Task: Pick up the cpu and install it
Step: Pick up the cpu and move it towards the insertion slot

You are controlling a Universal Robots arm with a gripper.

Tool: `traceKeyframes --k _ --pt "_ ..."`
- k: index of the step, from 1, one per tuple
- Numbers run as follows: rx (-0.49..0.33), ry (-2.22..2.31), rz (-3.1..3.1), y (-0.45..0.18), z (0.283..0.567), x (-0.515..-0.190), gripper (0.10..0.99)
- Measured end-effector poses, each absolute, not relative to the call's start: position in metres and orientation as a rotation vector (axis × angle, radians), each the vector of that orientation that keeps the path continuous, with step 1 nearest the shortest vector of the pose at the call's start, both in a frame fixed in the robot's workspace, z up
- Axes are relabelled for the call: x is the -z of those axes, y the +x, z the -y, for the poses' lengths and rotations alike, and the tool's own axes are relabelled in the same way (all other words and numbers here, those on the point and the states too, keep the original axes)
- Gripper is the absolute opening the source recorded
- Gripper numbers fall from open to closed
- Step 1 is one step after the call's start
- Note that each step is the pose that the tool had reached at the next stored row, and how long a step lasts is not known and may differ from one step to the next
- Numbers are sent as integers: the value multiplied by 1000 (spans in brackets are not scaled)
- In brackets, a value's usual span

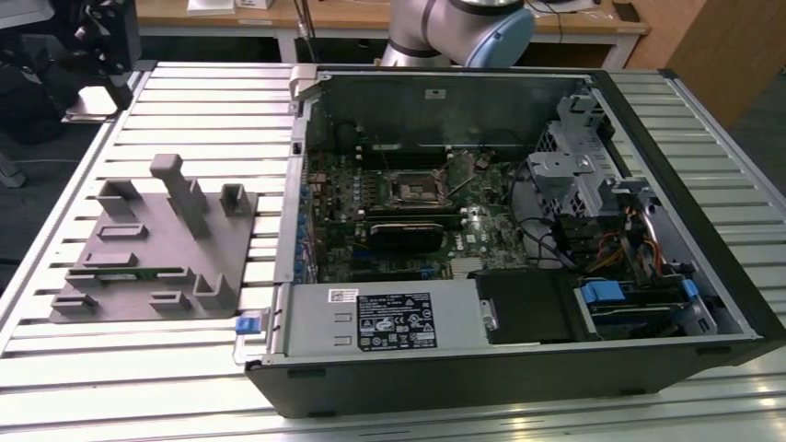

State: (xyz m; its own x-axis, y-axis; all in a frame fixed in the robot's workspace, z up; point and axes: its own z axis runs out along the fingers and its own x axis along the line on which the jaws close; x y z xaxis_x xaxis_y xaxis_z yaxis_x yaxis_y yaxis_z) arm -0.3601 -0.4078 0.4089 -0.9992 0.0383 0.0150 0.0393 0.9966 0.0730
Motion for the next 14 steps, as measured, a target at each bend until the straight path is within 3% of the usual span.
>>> traceKeyframes --k 14 --pt "115 -61 3125 -331 408 -409 525"
